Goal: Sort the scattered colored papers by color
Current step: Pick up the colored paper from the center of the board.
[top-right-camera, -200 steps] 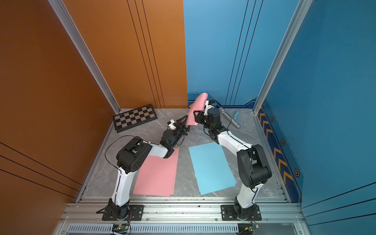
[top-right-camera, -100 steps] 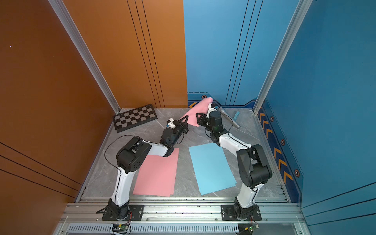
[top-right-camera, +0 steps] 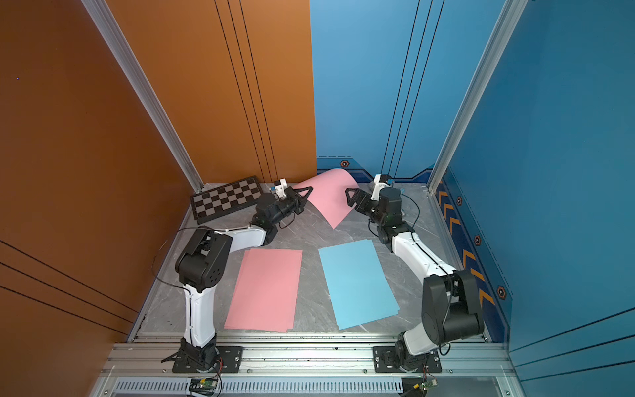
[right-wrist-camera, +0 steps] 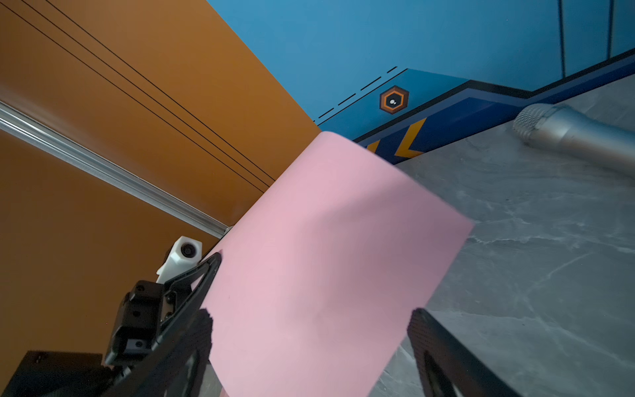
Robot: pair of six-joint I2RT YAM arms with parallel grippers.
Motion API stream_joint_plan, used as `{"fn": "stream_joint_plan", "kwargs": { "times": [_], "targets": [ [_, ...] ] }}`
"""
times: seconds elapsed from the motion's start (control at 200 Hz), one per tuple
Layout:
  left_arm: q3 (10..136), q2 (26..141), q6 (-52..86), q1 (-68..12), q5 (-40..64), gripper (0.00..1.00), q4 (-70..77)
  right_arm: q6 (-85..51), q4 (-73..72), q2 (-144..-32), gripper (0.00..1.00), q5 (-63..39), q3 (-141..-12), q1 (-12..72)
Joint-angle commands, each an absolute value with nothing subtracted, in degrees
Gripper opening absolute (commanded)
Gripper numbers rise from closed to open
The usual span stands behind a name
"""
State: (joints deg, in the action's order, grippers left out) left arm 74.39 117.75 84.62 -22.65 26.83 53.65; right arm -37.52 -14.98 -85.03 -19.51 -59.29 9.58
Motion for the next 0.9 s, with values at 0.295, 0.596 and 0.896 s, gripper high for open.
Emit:
{"fn": "stream_joint_plan", "kwargs": {
  "times": [0.295,0.596,0.896],
  "targets": [
    [92.8,107.7,25.4,-25.9,25.9,0.0,-29.6,-34.8,-6.1,-82.7,0.96,-28.2,-56.8,9.4],
    [97.5,102.4,15.6,-28.3,15.0,0.0,-40.9,-35.9,-9.4,-85.1,0.98,-31.2,-55.1,10.3],
    [102.2,99.4,4.7,-31.8,12.1,0.0,-46.3,-40.6,-17.7,-85.7,0.99,-36.7,-51.6,11.1]
  ]
}}
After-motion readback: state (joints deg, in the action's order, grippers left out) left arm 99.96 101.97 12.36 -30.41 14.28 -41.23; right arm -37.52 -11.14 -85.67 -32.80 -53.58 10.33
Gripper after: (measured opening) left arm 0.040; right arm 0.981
